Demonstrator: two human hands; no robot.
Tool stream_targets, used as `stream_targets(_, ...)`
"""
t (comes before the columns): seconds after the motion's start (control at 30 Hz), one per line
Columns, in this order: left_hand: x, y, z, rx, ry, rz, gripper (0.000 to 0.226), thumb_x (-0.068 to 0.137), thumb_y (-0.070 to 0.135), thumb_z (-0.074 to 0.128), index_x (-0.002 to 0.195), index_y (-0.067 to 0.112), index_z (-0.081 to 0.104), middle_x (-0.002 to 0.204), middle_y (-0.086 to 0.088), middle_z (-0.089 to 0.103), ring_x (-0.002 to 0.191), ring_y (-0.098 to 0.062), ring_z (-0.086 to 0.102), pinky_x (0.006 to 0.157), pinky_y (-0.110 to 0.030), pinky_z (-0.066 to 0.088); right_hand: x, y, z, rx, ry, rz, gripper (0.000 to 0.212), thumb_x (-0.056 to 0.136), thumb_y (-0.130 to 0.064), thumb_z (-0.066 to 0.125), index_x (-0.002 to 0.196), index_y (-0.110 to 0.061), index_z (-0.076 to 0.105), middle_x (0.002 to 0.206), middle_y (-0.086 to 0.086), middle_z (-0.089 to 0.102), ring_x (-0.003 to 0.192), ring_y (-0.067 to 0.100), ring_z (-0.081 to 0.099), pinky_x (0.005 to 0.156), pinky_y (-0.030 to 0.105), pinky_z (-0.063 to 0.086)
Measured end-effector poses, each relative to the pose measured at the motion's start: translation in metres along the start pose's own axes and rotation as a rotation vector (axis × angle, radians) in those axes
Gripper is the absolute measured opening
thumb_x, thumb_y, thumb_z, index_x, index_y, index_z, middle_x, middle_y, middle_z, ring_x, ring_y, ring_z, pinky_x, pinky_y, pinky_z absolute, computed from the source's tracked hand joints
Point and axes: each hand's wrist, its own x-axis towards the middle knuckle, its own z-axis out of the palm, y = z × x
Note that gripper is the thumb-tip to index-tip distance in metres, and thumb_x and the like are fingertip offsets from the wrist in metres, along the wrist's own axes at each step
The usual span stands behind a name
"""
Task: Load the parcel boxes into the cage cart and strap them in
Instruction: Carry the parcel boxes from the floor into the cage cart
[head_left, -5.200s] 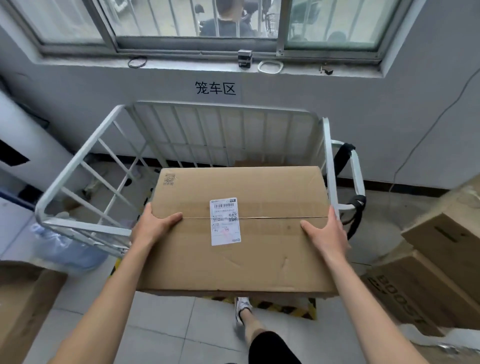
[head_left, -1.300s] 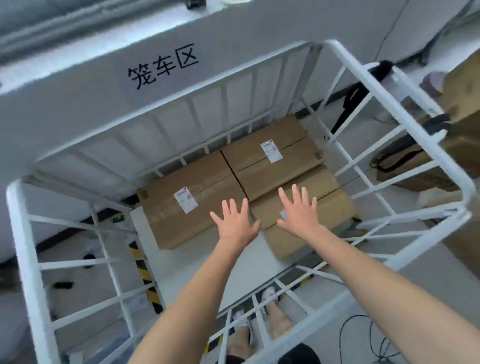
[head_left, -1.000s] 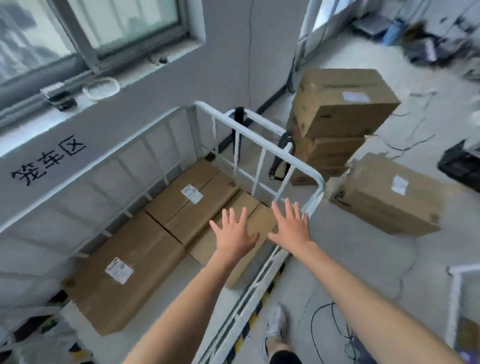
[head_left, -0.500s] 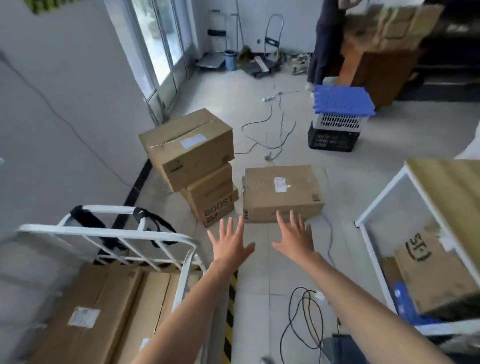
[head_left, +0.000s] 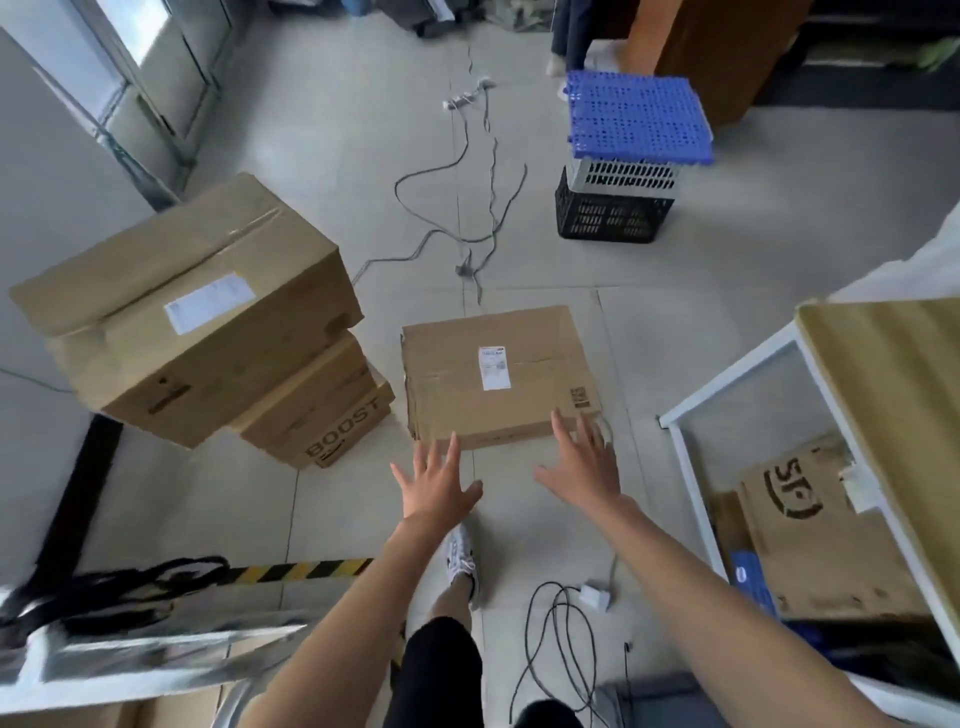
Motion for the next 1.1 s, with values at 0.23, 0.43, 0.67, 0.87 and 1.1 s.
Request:
stream_targets(0.23,0.144,0.019,0.007,0.046,-0.177,-0.043,0.09,0.093,0.059,0.046,0.16,0.028,-0.005,0.169,-0.01,0.001,0.154,-0.033,-0.007,0.116,-0.07,0.002,0.139,0.03,0.009,0.023,-0.105,0.088,0.092,0.088,-0.054,0.056,0.159,-0.033,0.002,0.168,0.011,0.004,0.153,0.032,0.006,0.121,0.051,0.017)
stream_targets(0.43,0.25,0.02,0.035,0.052,-0.306,-0.185,0.094,0.09,0.066,0.046,0.16,0.027,-0.003,0.169,-0.01,-0.002,0.154,-0.033,-0.008,0.116,-0.069,0.005,0.246,0.079,0.033,-0.017,-0.214,0.09,0.091,0.091,-0.054,0.056,0.16,-0.03,0.0,0.168,0.012,0.004,0.154,0.032,0.006,0.121,0.051,0.017)
stream_targets(0.67,0.343,-0.005,0.112,-0.101,-0.273,-0.39,0.093,0.088,0.065,0.048,0.16,0.028,0.003,0.168,-0.011,-0.002,0.154,-0.034,-0.007,0.116,-0.068,0.005,0.361,0.119,0.088,-0.026,-0.266,0.081,0.089,0.09,-0.051,0.059,0.159,-0.025,0.01,0.166,0.013,0.011,0.152,0.033,0.014,0.119,0.051,0.024)
stream_targets(0.87,0.4,-0.05,0.154,-0.211,-0.197,-0.54,0.1,0.086,0.061,0.056,0.159,0.026,-0.002,0.166,-0.011,-0.016,0.154,-0.033,-0.008,0.114,-0.071,0.012,0.427,0.138,0.135,0.005,-0.266,0.142,0.091,0.09,-0.049,0.061,0.16,-0.02,0.01,0.165,0.017,0.011,0.151,0.037,0.014,0.117,0.052,0.027)
stream_targets(1.1,0.453,-0.089,0.156,-0.302,0.012,-0.516,0.105,0.08,0.075,0.058,0.155,0.041,-0.008,0.166,-0.012,-0.013,0.151,-0.042,0.013,0.109,-0.062,0.035,0.488,0.142,0.149,0.183,-0.016,0.217,0.086,0.088,-0.042,0.066,0.158,-0.021,0.019,0.162,0.017,0.011,0.147,0.039,0.02,0.11,0.053,0.037)
